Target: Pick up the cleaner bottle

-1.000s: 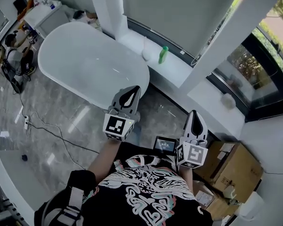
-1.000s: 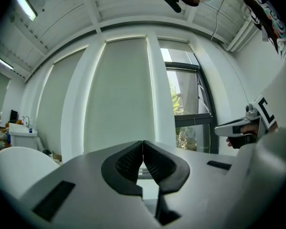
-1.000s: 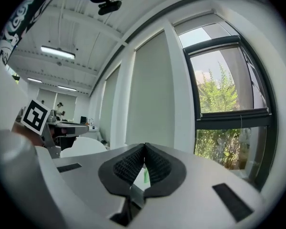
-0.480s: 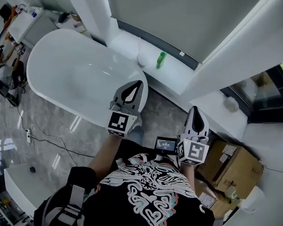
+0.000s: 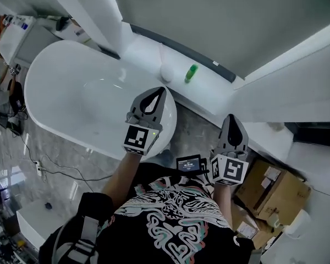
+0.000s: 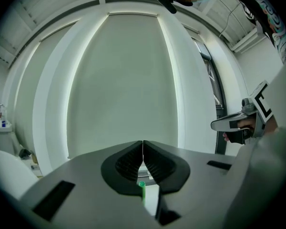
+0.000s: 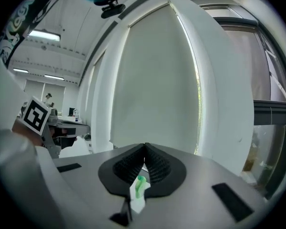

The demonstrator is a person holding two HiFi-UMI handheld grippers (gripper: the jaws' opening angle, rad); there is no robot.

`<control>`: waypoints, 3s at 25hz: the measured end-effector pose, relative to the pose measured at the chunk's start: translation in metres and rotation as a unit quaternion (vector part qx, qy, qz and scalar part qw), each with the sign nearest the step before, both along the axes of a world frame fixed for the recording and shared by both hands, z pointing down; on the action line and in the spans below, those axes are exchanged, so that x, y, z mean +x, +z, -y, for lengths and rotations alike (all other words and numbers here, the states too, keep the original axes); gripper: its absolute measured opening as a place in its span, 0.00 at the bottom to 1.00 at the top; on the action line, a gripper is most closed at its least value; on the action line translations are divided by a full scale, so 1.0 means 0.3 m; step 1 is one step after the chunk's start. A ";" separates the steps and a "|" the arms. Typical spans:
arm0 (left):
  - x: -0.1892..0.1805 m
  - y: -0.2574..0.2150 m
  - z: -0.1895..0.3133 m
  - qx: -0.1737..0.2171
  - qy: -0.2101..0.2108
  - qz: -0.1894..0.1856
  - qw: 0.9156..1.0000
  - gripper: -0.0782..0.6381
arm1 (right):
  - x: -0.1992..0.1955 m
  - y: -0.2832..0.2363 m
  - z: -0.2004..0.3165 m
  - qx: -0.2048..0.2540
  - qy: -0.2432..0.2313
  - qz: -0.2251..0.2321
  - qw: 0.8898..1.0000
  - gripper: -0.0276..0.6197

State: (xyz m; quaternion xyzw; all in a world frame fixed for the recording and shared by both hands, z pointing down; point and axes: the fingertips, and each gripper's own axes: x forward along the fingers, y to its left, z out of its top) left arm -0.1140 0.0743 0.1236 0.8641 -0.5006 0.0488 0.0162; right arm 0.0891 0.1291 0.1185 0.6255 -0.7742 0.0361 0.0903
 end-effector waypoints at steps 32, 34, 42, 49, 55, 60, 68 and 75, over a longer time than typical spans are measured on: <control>0.060 0.294 0.358 -0.060 -0.014 0.034 0.997 0.13 | 0.006 0.326 0.381 -0.088 -0.054 0.016 0.995 0.09; 0.060 0.331 0.368 -0.066 -0.014 0.032 0.997 0.13 | 0.000 0.359 0.406 -0.091 -0.055 0.017 0.994 0.09; 0.101 0.509 0.422 -0.096 0.001 0.038 0.995 0.13 | 0.017 0.510 0.478 -0.117 -0.065 -0.007 0.991 0.09; 0.126 0.657 0.471 -0.116 0.013 0.043 0.992 0.13 | 0.015 0.630 0.542 -0.131 -0.067 -0.012 0.989 0.09; 0.133 0.758 0.455 -0.133 0.017 0.044 0.990 0.13 | 0.000 0.739 0.565 -0.144 -0.079 -0.016 0.986 0.09; 0.128 0.869 0.449 -0.155 0.019 0.052 0.986 0.13 | -0.016 0.822 0.608 -0.146 -0.081 -0.017 0.986 0.09; 0.129 0.961 0.438 -0.150 0.017 0.046 0.988 0.13 | -0.026 0.932 0.598 -0.160 -0.088 -0.017 0.983 0.09; 0.155 1.057 0.454 -0.178 0.028 0.059 0.982 0.13 | -0.011 1.024 0.598 -0.173 -0.084 -0.014 0.981 0.09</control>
